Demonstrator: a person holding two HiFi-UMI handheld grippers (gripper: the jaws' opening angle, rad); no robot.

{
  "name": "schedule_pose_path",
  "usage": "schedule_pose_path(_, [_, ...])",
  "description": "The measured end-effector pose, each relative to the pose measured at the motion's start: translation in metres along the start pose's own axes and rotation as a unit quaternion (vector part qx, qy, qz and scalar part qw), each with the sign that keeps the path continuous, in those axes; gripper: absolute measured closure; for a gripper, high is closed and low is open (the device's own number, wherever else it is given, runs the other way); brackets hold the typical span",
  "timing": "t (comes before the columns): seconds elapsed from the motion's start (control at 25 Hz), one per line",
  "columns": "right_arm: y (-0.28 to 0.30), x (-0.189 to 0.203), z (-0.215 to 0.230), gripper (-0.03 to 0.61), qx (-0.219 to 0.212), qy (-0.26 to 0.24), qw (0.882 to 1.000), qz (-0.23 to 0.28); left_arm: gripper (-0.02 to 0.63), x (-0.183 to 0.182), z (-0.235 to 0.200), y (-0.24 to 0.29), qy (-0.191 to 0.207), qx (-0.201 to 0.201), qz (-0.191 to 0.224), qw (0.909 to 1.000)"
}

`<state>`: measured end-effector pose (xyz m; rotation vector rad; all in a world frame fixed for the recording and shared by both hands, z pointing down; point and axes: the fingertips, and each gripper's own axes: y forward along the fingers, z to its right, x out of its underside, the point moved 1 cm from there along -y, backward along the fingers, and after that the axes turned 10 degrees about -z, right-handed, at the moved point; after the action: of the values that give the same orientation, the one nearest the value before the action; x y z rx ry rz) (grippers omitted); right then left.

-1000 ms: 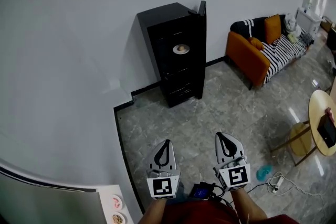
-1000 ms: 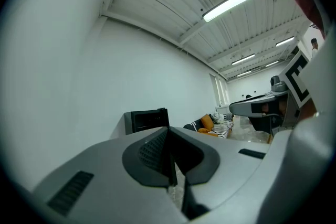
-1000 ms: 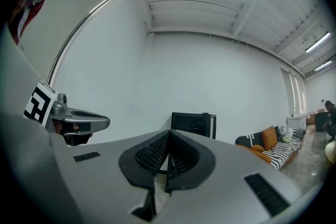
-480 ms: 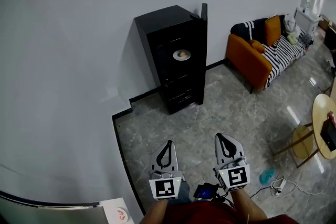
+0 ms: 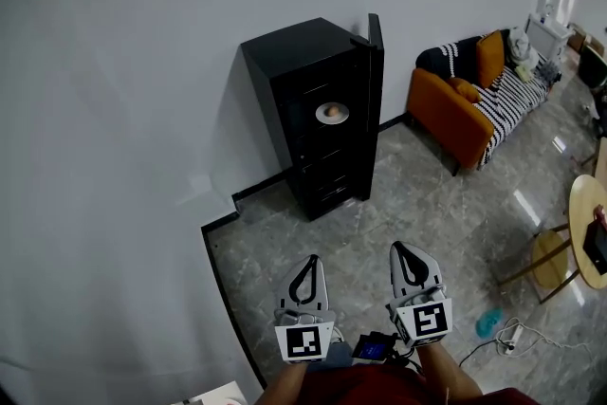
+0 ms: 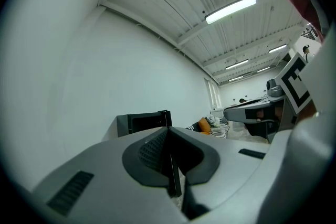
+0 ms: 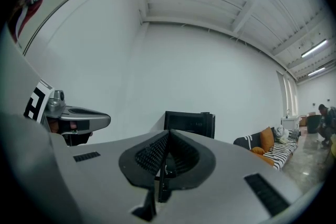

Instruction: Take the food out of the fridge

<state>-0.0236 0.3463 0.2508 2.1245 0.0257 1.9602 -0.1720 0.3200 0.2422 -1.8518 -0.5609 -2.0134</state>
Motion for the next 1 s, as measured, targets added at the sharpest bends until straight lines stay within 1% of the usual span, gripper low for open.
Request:
schedule_pose_path(0.28, [0.044,-0.012,-0.011,0.557,0.018,0.01,1.0,0.009,0.6,-0.002,-0.038,0.027,-0.004,0.014,0.004,0.9999])
schedule_pose_path(0.44, [0.063,-0.011,-0.016,0.557,0.023,0.004,1.0,0.009,0.6,0.004,-0.057,0.041,-0.003,0.016,0.0,0.9999])
schedule_pose_path(0.76, [0.094,-0.017,-0.011,0.557,0.03,0.009,0.999,0.006,0.6,0.003,-0.072,0.072,-0.005,0.028,0.001,0.9996])
schedule_pose_path(1.0, [0.129,-0.02,0.008,0.557,0.026,-0.001,1.0,0.003,0.6,0.005,-0.08,0.112,-0.007,0.026,-0.001,0.9996])
